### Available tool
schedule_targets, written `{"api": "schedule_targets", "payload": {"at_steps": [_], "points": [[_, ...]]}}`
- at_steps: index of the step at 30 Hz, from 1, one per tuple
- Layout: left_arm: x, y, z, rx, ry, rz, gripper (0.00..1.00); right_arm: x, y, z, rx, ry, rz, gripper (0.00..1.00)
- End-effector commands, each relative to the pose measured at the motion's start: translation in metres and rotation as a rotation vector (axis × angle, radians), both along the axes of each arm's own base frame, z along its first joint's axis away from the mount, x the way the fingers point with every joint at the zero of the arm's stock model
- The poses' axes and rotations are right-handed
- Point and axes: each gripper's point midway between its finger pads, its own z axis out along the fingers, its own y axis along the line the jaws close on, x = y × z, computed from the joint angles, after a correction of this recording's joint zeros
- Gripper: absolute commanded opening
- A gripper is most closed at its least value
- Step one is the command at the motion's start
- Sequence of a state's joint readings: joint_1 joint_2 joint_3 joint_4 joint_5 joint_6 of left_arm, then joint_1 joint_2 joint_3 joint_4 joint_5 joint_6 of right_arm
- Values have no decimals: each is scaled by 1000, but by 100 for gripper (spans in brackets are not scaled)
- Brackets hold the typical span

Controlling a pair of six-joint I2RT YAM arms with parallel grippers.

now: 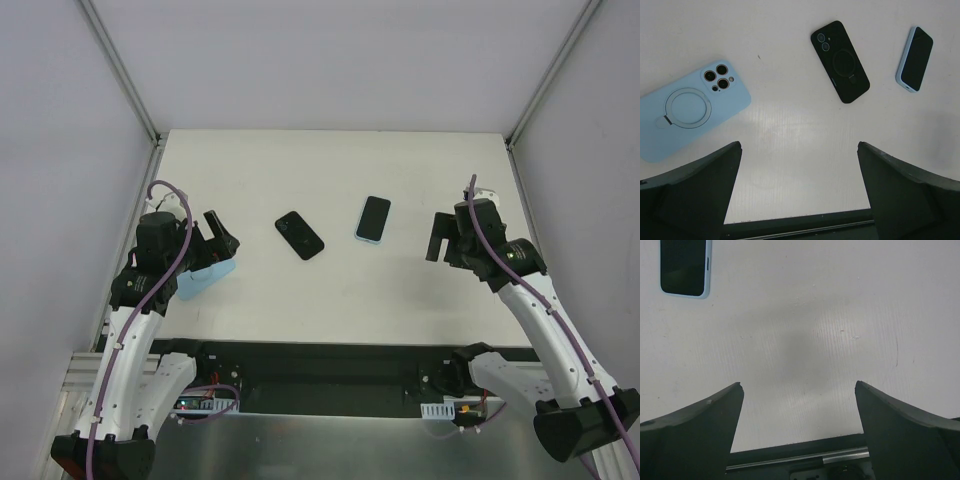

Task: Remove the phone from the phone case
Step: Pick up the phone at the center of the board.

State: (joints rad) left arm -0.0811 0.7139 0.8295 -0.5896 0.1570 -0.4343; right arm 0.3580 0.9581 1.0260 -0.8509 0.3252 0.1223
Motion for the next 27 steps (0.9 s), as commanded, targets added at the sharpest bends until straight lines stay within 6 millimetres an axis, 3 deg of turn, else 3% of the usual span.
{"api": "schedule_targets", "payload": {"at_steps": [1, 11, 14, 15, 16, 20, 27], "points": [[0, 1, 10, -1, -22, 1, 99, -1, -2, 12, 2, -46, 3, 96], [-2, 3, 8, 5, -21, 13, 99, 10, 14, 13, 70, -46, 16, 96], [-1, 4, 6, 4, -8, 18, 99, 26, 29, 15, 114, -41, 20, 96], [-1, 4, 5, 4, -2, 24, 99, 35, 35, 23, 137, -60, 15, 96], [-1, 5, 2, -3, 11, 39, 99, 42, 42, 15, 137, -16, 10, 96], [-1, 9, 1, -4, 16, 78, 99, 63, 73, 18, 145, 58, 6, 96], [0, 10, -2, -5, 38, 92, 99, 111, 122, -9, 99, 162, 33, 96]]}}
